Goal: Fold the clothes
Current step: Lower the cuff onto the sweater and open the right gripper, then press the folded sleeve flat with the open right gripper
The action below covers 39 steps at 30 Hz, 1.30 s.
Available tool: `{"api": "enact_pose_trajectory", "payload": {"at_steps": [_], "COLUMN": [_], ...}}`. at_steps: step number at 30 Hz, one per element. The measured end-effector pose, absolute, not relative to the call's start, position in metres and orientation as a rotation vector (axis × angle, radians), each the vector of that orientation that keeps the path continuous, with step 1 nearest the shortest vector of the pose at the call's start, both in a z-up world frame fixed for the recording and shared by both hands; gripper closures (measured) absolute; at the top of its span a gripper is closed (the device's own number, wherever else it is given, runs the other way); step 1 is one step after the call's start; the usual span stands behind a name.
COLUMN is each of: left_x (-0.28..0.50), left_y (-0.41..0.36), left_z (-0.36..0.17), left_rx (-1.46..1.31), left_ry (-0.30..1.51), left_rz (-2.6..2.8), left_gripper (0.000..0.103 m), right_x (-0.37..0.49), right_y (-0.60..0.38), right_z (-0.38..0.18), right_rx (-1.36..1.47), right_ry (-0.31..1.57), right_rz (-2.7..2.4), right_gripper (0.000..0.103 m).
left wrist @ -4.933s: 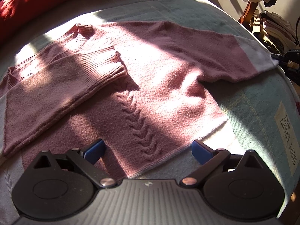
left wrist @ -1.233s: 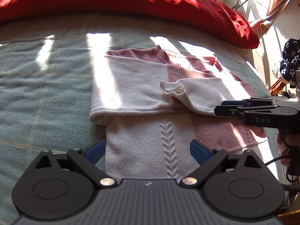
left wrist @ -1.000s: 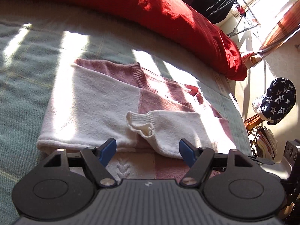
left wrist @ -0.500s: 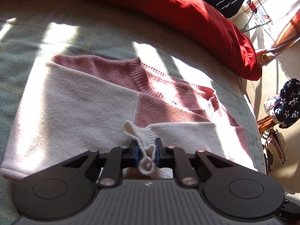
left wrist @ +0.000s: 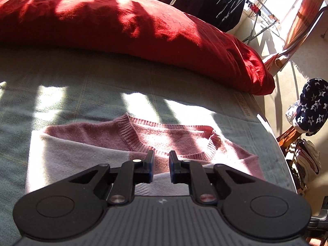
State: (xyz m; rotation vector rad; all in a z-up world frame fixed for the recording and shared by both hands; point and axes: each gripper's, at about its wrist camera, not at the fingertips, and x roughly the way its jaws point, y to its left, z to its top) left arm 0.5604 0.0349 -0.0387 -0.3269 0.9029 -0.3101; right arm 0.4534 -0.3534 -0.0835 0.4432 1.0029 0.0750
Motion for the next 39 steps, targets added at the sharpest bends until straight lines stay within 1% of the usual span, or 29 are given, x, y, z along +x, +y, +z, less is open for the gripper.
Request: {"api": "enact_pose_trajectory", "payload": {"at_steps": [2,4,5,6,7,9,12,13,16,19,20,21,23,25,28,31,33,35,36,39], "left_x": [0.558,0.556,0.556,0.555,0.554,0.552,0.548,0.547,0.544,0.544,0.544,0.544,0.544,0.542,0.541,0.543,0.545,0.549,0.551,0.557], "left_y": [0.022,0.008,0.001,-0.005,-0.010,-0.019,-0.030,-0.033,-0.038,-0.037,-0.037,-0.038,-0.041,-0.049,-0.069,-0.089,-0.093,-0.091,-0.089,-0.090], "left_z": [-0.042,-0.052,-0.058,-0.063,-0.068,-0.073,-0.076,-0.078,-0.085,-0.081,-0.079,-0.076,-0.069,-0.060,-0.055,-0.066,-0.079,-0.083,-0.083,-0.072], "left_rx": [-0.311,-0.302,-0.301,-0.303,-0.304,-0.297,-0.262,-0.243,-0.169,-0.140,-0.127,-0.113,-0.101,-0.089,-0.058,-0.012,0.009,0.002,-0.008,-0.012], "left_ry": [0.917,0.953,0.973,0.989,1.004,1.023,1.033,1.039,1.058,1.060,1.060,1.061,1.051,1.023,0.991,1.011,1.025,1.023,1.018,1.006], "left_rz": [-0.339,-0.354,-0.358,-0.360,-0.363,-0.371,-0.387,-0.389,-0.388,-0.390,-0.389,-0.388,-0.396,-0.427,-0.496,-0.537,-0.535,-0.531,-0.529,-0.512], "left_gripper": [0.085,0.084,0.083,0.083,0.083,0.080,0.073,0.072,0.070,0.069,0.069,0.068,0.066,0.064,0.058,0.058,0.057,0.055,0.055,0.056], "right_x": [0.458,0.461,0.462,0.465,0.468,0.475,0.480,0.479,0.471,0.462,0.459,0.456,0.448,0.447,0.458,0.479,0.480,0.477,0.475,0.473], "right_y": [-0.369,-0.381,-0.386,-0.390,-0.394,-0.395,-0.373,-0.365,-0.352,-0.356,-0.356,-0.357,-0.358,-0.359,-0.355,-0.336,-0.326,-0.321,-0.324,-0.331], "right_z": [-0.093,-0.100,-0.104,-0.105,-0.105,-0.096,-0.074,-0.073,-0.087,-0.081,-0.075,-0.068,-0.055,-0.043,-0.030,-0.038,-0.060,-0.087,-0.092,-0.079], "right_rx": [0.597,0.673,0.703,0.713,0.711,0.627,0.280,0.182,0.014,0.008,0.001,-0.020,-0.055,-0.035,0.002,0.016,-0.046,-0.114,-0.113,-0.084], "right_ry": [0.978,0.955,0.944,0.938,0.935,0.923,0.908,0.911,0.971,0.983,0.990,0.992,0.985,0.958,0.898,0.895,0.936,0.966,0.959,0.929], "right_rz": [0.068,0.059,0.053,0.049,0.046,0.055,0.088,0.102,0.126,0.133,0.133,0.129,0.122,0.139,0.170,0.232,0.243,0.248,0.255,0.251], "right_gripper": [0.052,0.053,0.057,0.072,0.079,0.082,0.082,0.082,0.082,0.080,0.077,0.076,0.076,0.076,0.076,0.076,0.076,0.080,0.081,0.080]}}
